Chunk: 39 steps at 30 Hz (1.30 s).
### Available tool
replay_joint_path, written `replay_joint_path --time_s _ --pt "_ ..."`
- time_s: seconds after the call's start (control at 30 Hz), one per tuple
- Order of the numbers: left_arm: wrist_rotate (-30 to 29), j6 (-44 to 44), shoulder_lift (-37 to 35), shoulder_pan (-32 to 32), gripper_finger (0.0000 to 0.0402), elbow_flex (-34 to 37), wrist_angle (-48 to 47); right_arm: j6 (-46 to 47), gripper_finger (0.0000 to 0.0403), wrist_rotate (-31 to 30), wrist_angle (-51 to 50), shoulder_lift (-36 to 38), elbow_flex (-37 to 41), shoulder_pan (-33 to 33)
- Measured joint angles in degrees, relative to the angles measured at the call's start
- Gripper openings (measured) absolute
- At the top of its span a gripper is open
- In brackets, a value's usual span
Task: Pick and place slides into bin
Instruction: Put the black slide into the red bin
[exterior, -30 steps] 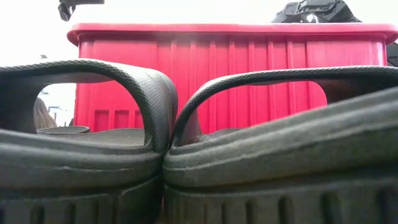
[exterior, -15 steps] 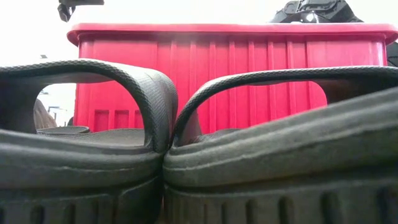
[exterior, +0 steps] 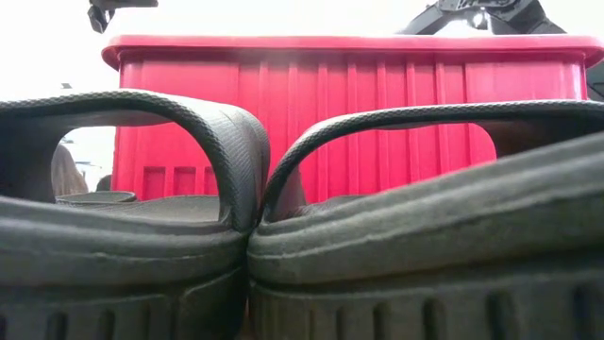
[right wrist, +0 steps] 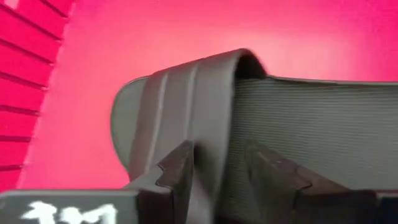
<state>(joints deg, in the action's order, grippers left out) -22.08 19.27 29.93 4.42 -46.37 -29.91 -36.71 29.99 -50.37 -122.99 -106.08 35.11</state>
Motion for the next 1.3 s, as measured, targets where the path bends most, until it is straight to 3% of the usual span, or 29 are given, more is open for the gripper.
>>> replay_joint_path --time_s 0.2,0.37,0.53,0.7,1.03,1.3 --pt "1.07 -0.79 -0.02 -0.01 0.0033 0.00 -0.01 0.00 0.0138 -0.56 1.40 2.63 0.00 0.09" --pt "1.13 -0.96 0.00 -0.01 0.0033 0.00 -0.01 0.41 0.0124 4.71 0.74 2.81 0.00 0.07" --pt "1.15 -0.98 -0.01 0.01 0.0033 0.00 -0.01 1.55 0.0120 3.77 0.74 2.80 0.01 -0.54" --pt "1.17 -0.96 -0.01 0.01 0.0033 0.00 -0.01 1.60 0.0135 -0.07 0.33 2.79 0.02 -1.03" --pt "1.17 -0.81 0.00 -0.01 0.0033 0.00 -0.01 1.94 0.0181 3.13 0.49 2.79 0.13 -1.25" --pt "1.17 -0.83 -0.02 -0.01 0.0033 0.00 -0.01 5.93 0.0198 0.45 5.05 2.79 6.50 -1.38"
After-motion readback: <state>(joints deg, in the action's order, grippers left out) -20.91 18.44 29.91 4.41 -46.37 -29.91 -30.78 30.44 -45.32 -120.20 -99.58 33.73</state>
